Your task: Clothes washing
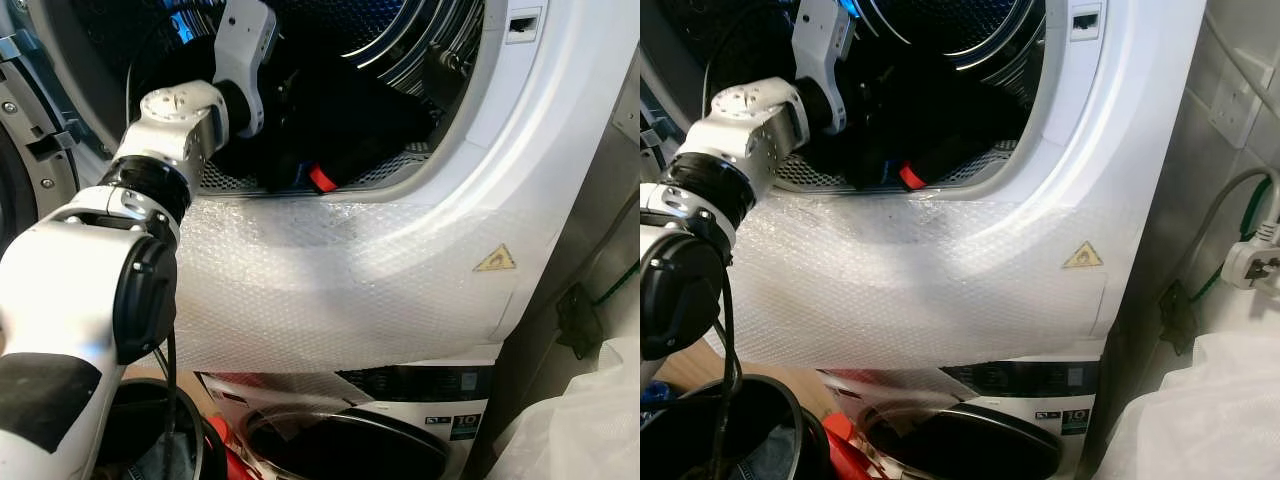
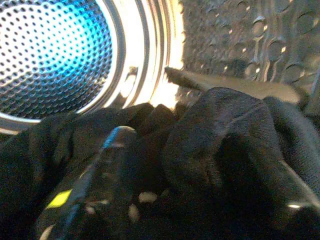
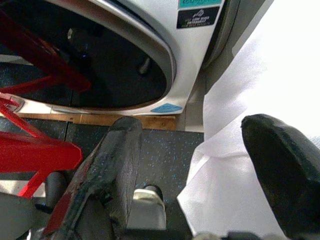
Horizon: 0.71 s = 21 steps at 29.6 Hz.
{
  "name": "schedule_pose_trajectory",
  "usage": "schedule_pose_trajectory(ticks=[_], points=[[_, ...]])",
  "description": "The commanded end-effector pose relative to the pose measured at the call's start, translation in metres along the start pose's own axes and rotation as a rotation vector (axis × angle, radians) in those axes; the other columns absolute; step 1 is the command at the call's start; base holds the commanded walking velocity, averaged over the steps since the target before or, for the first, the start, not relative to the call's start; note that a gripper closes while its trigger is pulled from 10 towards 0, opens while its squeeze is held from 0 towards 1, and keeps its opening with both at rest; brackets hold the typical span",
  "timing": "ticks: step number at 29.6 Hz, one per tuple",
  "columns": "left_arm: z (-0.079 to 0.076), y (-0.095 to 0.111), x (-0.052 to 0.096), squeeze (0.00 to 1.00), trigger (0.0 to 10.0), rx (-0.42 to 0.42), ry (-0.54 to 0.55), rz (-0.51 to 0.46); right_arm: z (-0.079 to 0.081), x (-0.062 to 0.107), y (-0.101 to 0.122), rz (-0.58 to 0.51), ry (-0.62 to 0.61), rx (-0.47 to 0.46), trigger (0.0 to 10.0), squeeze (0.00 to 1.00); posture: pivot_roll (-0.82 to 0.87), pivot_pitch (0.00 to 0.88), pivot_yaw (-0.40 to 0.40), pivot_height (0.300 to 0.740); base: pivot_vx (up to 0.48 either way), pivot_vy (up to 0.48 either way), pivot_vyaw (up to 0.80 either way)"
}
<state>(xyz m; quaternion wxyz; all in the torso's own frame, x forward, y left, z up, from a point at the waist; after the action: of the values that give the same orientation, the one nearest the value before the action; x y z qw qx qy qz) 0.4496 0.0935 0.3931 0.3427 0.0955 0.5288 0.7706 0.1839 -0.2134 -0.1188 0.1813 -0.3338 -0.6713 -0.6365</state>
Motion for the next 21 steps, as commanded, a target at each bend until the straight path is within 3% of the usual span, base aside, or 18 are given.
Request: schedule_pose_trajectory(ticks=[1, 7, 12, 21], points=[[0.012, 0.016, 0.004, 1.0, 10.0, -0.012, 0.019, -0.04, 0.009, -0.001, 0.0, 0.008, 0.021, -0.004, 10.0, 0.0, -0.17, 0.02, 0.159, 0.74, 0.0, 0.0, 0.0], [0.021, 0.033, 0.007, 1.0, 10.0, -0.026, 0.046, -0.09, 0.011, -0.004, 0.007, -0.003, 0.027, -0.003, 10.0, 0.0, -0.16, 0.009, 0.155, 0.74, 0.0, 0.0, 0.0], [0.021, 0.036, 0.008, 1.0, 10.0, -0.024, 0.038, -0.106, 0.012, -0.005, 0.009, -0.004, 0.031, 0.0, 10.0, 0.0, -0.15, 0.008, 0.152, 0.74, 0.0, 0.0, 0.0], [0.023, 0.06, 0.012, 1.0, 10.0, -0.057, -0.001, -0.192, 0.016, -0.006, 0.011, -0.002, 0.045, 0.004, 10.0, 0.0, -0.13, 0.006, 0.144, 0.74, 0.0, 0.0, 0.0]])
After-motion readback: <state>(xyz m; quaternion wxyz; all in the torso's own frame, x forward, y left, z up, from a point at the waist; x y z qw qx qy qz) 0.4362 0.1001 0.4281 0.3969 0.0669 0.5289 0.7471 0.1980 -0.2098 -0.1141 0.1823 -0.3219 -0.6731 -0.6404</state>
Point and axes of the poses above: a point about 5 cm out from each wrist's last joint towards the gripper, its own x axis pointing back from the gripper into the wrist, its own y axis along the axis of the wrist's last joint, z = x × y, the point moved 5 cm from there along -x, pointing out of the wrist towards the gripper, and after that the axes turned 9 degrees about -x, right-handed, at the moved point
